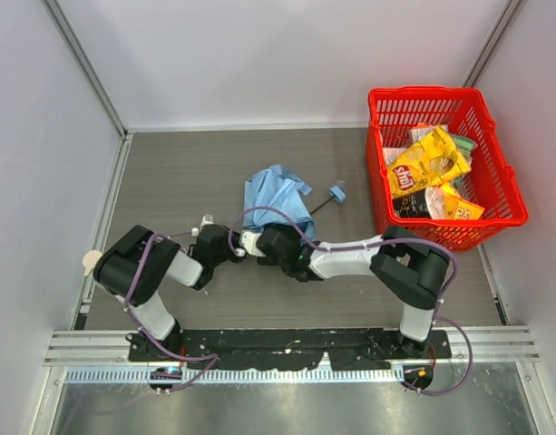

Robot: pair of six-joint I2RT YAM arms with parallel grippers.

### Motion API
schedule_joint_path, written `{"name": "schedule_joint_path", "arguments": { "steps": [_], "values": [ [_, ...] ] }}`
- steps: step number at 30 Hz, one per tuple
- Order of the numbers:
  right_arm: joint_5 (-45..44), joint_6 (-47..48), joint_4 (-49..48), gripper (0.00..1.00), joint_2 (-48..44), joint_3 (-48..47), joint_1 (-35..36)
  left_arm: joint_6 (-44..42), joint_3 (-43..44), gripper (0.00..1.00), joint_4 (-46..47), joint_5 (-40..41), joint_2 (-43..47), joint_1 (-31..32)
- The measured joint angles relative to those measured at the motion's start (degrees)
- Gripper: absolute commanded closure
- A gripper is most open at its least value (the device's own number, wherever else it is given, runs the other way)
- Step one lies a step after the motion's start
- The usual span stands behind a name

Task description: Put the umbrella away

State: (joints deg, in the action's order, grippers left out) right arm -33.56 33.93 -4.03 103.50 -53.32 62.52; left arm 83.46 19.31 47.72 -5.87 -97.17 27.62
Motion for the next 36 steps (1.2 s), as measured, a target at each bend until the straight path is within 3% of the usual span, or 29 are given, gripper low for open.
{"name": "schedule_joint_path", "arguments": {
  "steps": [3, 11, 13, 18, 22, 27, 34, 36],
  "values": [
    [8.04, 1.51, 4.09, 0.64, 1.42, -3.72, -4.07, -0.15, 0.17, 1.00, -0.11, -0.07, -0.13, -0.24],
    [18.27, 3.26, 11.15, 0.99, 5.51, -10.40, -6.78, -1.33, 0.61, 1.00, -0.20, -1.95, -0.55, -1.31],
    [19.32, 3.21, 11.82, 0.99, 5.62, -10.93, -6.82, -1.79, 0.61, 0.98, -0.26, -2.71, -0.55, -2.10],
    [21.57, 1.84, 11.89, 0.99, 5.20, -10.95, -6.84, -4.63, -0.02, 0.54, -1.16, -4.26, 1.60, -3.72],
    [24.30, -0.37, 12.76, 0.99, 4.50, -10.93, -6.71, -8.02, -2.34, 0.32, -5.31, -3.50, 9.55, -4.07],
    [28.81, -3.39, 13.16, 0.99, 2.45, -10.91, -6.21, -11.89, -4.42, 0.23, -15.78, -0.68, 21.59, -4.17],
    [33.27, -6.16, 15.67, 0.99, 2.36, -12.20, -6.14, -15.69, -4.66, 0.20, -29.53, 1.81, 34.84, -4.22],
    [33.88, -6.45, 15.72, 0.94, 2.36, -12.39, -6.01, -16.28, -4.72, 0.10, -34.14, 3.10, 38.88, -4.24]
  ]
}}
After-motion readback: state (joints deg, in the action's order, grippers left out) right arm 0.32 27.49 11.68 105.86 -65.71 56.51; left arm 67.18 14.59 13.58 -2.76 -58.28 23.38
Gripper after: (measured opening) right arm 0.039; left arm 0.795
